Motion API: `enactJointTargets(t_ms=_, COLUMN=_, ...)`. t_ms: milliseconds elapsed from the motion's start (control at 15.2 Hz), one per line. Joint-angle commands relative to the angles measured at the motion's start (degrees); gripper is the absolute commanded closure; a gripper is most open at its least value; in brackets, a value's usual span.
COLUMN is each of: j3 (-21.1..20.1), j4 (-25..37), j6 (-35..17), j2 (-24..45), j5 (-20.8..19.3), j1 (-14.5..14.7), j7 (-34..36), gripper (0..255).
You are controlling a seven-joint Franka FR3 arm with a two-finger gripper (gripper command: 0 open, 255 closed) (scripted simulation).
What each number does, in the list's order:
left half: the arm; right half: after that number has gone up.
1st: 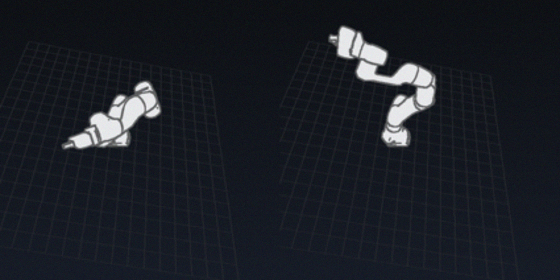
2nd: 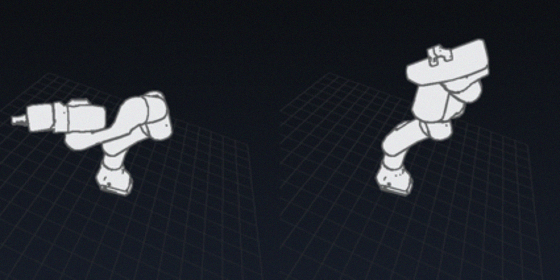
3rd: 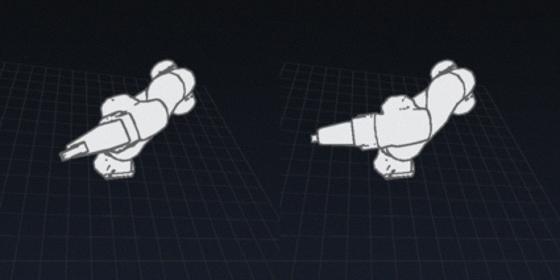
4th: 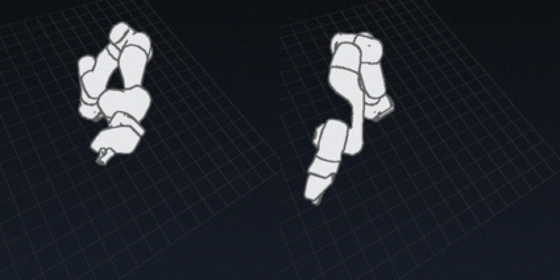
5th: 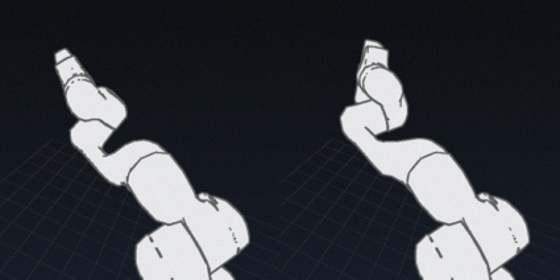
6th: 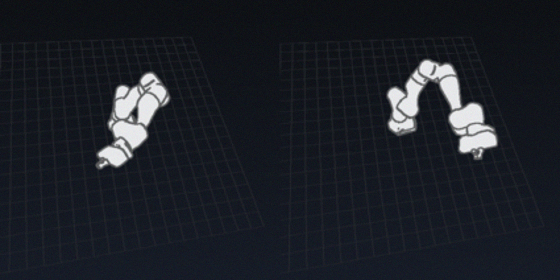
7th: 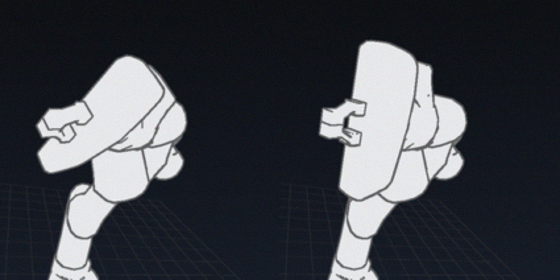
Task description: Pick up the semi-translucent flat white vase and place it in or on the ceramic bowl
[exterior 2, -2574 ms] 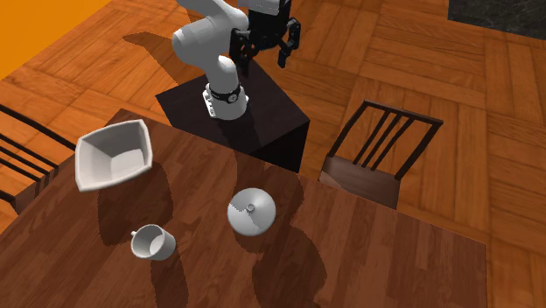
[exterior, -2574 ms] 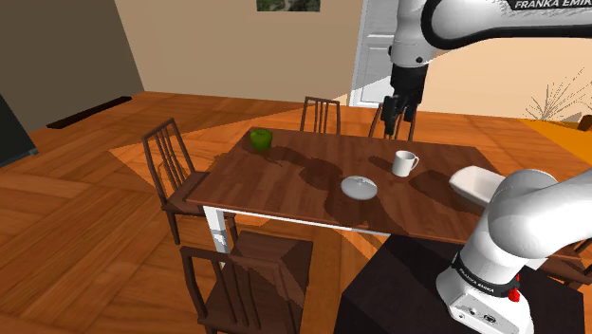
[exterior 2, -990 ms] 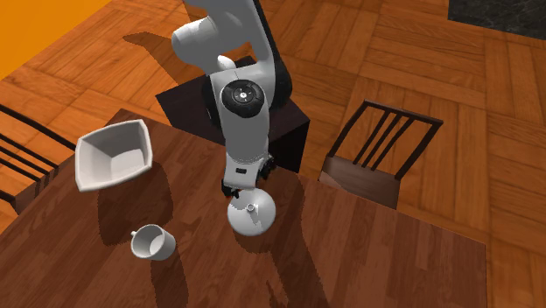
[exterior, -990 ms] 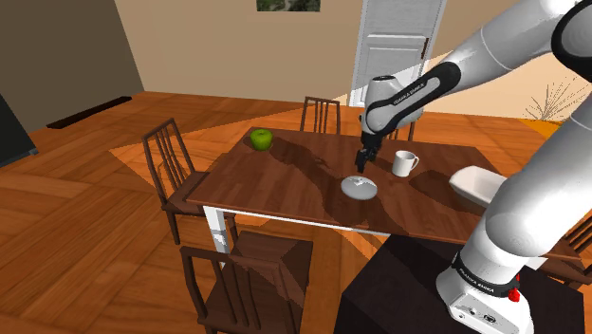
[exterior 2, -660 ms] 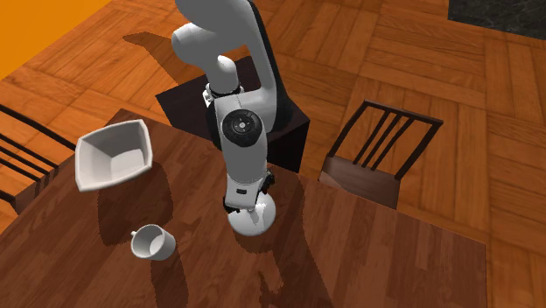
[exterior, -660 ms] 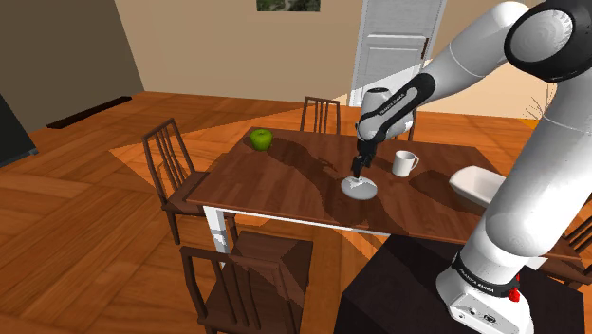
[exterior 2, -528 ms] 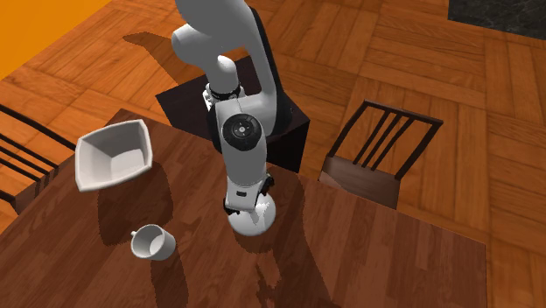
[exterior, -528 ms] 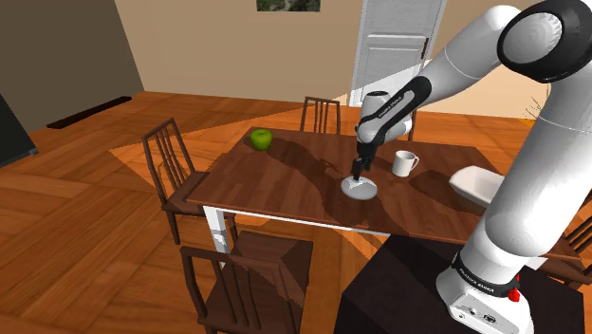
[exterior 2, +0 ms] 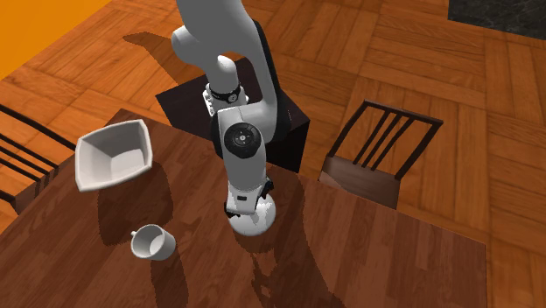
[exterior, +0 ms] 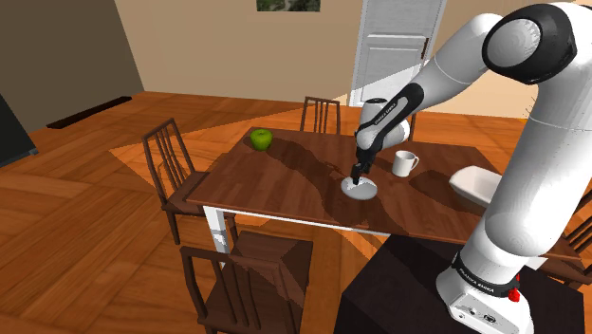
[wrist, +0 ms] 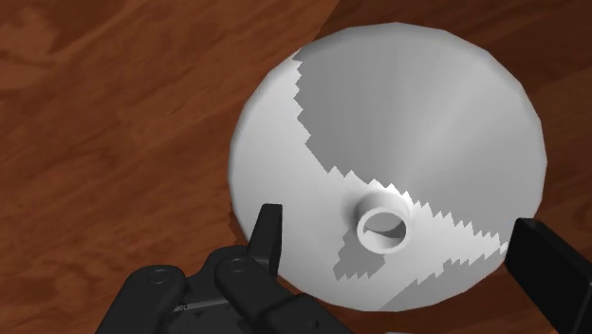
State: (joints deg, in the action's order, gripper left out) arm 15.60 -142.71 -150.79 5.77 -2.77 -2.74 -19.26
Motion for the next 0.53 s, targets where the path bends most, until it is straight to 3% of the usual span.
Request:
enactJointTargets(t_ms=0, j3=0.0, j4=0.0, j6=0.0, j2=0.0, j5=0.0, j1=0.0, j7=0.0, gripper=0)
enactJointTargets(t_ms=132, j3=0.0, j4=0.0, j6=0.0, j2=0.0, j5=0.0, j1=0.0, j7=0.0, gripper=0)
enactJointTargets(t_ms=198, j3=0.0, j4=0.0, j6=0.0, j2=0.0, j5=0.0, j1=0.0, j7=0.0, gripper=255)
enactJointTargets(t_ms=462, j3=0.0, j4=0.0, j6=0.0, j2=0.0, j5=0.0, j1=0.0, j7=0.0, gripper=255)
